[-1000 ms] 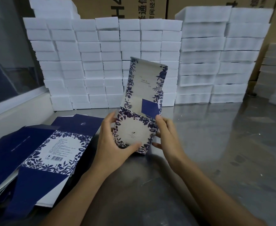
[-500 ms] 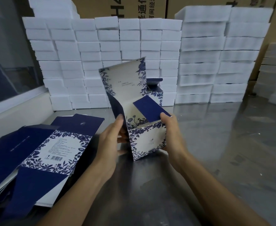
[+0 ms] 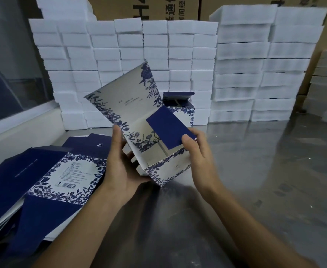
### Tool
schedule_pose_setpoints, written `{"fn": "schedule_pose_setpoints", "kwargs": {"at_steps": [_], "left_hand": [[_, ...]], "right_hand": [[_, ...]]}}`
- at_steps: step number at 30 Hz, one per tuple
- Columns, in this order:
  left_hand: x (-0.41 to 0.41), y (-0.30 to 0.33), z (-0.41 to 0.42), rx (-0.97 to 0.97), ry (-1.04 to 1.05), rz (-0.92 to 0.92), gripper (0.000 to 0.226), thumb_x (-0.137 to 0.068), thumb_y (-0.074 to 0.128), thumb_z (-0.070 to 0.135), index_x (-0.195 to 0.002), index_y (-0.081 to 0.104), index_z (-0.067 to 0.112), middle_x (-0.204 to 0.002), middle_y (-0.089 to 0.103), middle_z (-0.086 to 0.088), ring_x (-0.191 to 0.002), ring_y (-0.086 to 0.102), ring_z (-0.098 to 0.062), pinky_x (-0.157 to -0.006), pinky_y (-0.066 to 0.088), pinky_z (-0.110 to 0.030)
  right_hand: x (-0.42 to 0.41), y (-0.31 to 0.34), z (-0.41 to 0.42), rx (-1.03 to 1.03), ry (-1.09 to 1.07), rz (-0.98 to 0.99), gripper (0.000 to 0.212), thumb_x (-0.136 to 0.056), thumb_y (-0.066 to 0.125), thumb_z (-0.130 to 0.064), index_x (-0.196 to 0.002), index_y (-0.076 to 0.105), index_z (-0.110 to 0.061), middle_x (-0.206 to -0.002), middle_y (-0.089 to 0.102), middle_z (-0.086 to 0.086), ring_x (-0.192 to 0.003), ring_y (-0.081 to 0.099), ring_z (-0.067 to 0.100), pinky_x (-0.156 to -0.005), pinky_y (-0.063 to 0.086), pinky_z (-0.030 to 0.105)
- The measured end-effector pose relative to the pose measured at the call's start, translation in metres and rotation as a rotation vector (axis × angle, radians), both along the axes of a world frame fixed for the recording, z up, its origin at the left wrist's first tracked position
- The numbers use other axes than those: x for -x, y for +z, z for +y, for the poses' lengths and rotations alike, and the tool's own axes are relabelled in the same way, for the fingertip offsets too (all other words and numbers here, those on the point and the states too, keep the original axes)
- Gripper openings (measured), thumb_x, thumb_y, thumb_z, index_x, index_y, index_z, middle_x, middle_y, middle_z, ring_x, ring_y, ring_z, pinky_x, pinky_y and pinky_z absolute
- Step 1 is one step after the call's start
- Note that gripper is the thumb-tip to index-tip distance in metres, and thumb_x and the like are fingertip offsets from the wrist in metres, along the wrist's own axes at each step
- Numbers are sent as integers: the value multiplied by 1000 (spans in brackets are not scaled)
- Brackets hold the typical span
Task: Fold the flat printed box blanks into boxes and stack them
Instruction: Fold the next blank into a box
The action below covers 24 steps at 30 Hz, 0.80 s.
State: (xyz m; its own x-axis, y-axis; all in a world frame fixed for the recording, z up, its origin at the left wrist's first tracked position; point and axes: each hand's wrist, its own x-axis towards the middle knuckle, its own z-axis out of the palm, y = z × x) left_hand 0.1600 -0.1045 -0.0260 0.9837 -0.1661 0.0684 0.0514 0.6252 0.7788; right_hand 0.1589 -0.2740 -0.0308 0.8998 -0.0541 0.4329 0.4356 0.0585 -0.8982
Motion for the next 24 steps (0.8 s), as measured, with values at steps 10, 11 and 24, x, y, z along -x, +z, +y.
{"fn": "schedule_pose_setpoints", "kwargs": {"at_steps": [10, 11, 24], "left_hand": [[-4, -4, -7, -470, 431, 48, 40, -83, 74, 33, -109, 57, 7, -96, 72, -17, -81, 73, -24, -75, 61, -48], [-2, -3, -8, -512, 409, 20, 36, -87, 69, 34, -105, 62, 4, -92, 73, -19, -77, 72, -26, -71, 62, -46], [-1, -15, -14, -896, 448, -227, 67, -103, 44, 24, -36, 43, 24, -34, 35, 6, -34, 38, -10, -62, 54, -49]], "right_hand": [[-6, -3, 4, -15, -115, -5, 55, -84, 56, -58, -129, 58, -27, -124, 67, -1, -112, 65, 16, -98, 53, 40], [-7, -4, 3, -24, -134, 11, 62, -82, 56, -63, -132, 57, -26, -128, 65, 0, -115, 64, 16, -101, 52, 44], [-2, -3, 1, 179, -404, -90, 68, -79, 46, -76, -136, 54, -40, -129, 52, -17, -123, 49, 2, -107, 43, 38]]}}
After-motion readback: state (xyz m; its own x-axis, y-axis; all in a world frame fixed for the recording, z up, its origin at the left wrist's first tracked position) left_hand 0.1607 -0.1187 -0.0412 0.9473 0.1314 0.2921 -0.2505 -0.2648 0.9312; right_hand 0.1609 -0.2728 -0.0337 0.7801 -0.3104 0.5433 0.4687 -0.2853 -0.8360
